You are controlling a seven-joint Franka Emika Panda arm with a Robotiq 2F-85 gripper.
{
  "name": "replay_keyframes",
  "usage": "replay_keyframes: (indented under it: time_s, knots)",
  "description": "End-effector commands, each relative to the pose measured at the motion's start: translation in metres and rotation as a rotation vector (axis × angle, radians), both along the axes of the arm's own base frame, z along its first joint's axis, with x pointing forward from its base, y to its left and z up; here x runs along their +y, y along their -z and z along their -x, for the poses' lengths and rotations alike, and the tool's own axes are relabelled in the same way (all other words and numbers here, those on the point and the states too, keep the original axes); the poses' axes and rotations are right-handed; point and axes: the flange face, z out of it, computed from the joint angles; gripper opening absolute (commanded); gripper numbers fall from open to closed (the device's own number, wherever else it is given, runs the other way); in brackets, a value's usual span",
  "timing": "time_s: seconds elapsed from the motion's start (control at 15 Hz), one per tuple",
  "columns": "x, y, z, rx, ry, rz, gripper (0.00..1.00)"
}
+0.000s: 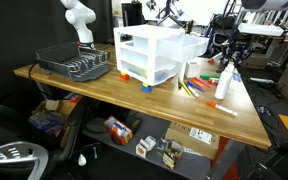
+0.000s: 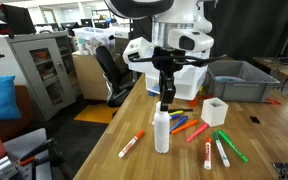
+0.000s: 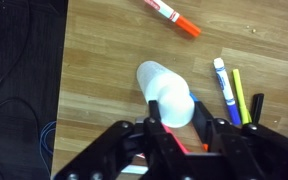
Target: Pick up the white lid and place it on top of the white bottle.
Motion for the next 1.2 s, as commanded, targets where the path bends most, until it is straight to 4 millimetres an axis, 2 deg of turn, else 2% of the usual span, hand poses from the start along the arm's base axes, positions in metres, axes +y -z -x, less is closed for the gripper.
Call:
replay_keyframes:
  time_s: [0.0,1.13]
  knots:
    - [0.001,0.0,0.001,0.028,-0.006,-0.017,0.13]
    - [0.004,-0.01,0.005,0.045,0.023,0.004,0.13]
